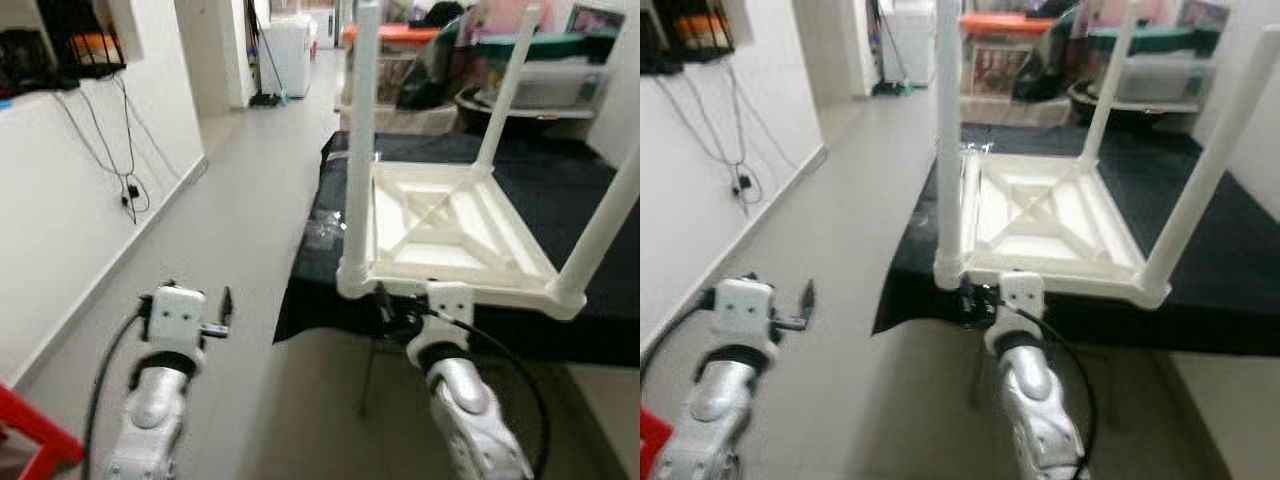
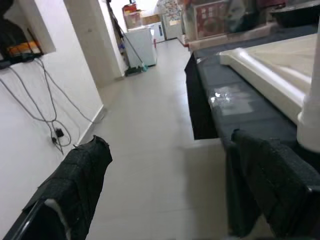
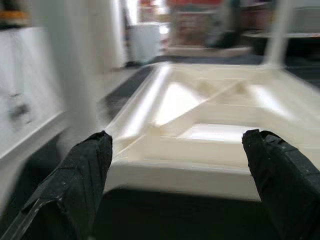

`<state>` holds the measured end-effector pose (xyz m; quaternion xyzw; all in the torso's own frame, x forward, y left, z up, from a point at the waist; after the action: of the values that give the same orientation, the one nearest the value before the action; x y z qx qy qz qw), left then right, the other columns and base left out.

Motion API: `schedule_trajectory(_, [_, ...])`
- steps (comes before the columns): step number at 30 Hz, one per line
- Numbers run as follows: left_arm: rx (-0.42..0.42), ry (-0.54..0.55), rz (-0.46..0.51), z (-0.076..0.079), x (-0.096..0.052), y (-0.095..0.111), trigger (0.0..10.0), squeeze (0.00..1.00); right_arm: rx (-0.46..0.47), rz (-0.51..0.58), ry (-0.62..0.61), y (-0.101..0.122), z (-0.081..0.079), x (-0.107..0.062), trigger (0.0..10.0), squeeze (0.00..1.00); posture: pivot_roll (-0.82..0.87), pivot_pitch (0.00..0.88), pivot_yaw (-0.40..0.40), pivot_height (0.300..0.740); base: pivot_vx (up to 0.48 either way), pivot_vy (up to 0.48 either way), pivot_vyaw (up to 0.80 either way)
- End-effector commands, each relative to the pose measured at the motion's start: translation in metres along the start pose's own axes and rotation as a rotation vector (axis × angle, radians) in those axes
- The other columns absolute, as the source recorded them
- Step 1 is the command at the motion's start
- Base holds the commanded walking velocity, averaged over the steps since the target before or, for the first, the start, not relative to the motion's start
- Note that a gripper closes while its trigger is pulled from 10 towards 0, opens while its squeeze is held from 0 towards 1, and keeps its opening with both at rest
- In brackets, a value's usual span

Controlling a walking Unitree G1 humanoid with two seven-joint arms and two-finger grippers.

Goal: Building children table

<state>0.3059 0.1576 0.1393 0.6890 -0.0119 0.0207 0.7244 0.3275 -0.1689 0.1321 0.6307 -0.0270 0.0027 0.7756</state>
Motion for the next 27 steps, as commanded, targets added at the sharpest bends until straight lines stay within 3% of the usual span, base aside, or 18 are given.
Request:
schedule_trajectory(1, [0.014,0.030,0.005,-0.011,-0.001,0.002,10.0,0.00,-0.007,0.013,-0.013,0.003,-0.003,0.001,10.0,0.00,0.08,0.003,-0.007,0.740,0.292,0.000,-0.55])
schedule_trajectory(4, [0.012,0.028,0.004,-0.010,-0.001,0.001,10.0,0.00,0.000,0.010,-0.079,0.003,0.009,0.002,10.0,0.00,0.08,0.003,-0.007,0.740,0.289,0.000,-0.75])
schedule_trajectory(16, [-0.003,0.048,0.006,-0.014,-0.001,0.001,10.0,0.00,0.006,0.003,-0.054,0.002,0.003,0.003,10.0,0.00,0.08,0.000,-0.006,0.740,0.024,0.000,-0.06])
schedule_trajectory(24, [-0.008,0.041,0.003,-0.012,-0.002,0.000,10.0,0.00,0.022,-0.002,-0.077,0.003,0.008,0.006,10.0,0.00,0.08,0.000,-0.005,0.740,0.000,0.000,0.00])
schedule_trajectory(27, [-0.023,0.016,-0.004,-0.006,-0.004,-0.002,10.0,0.00,0.012,-0.001,-0.109,0.004,0.024,0.014,10.0,0.00,0.08,0.000,-0.001,0.740,0.000,0.000,0.00])
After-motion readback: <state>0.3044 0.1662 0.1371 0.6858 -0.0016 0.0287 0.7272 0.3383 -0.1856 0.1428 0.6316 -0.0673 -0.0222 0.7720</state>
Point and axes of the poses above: a point about 5 cm out from each wrist's last joint towards the gripper, its own x axis pointing out of the wrist towards the gripper, its own y axis along the axis of the wrist's last joint, z = x × y, the point moved 4 cm from there along x, pointing out of the wrist towards the gripper, and after that the axes turned 10 degrees about -x, right-handed, at the moved point
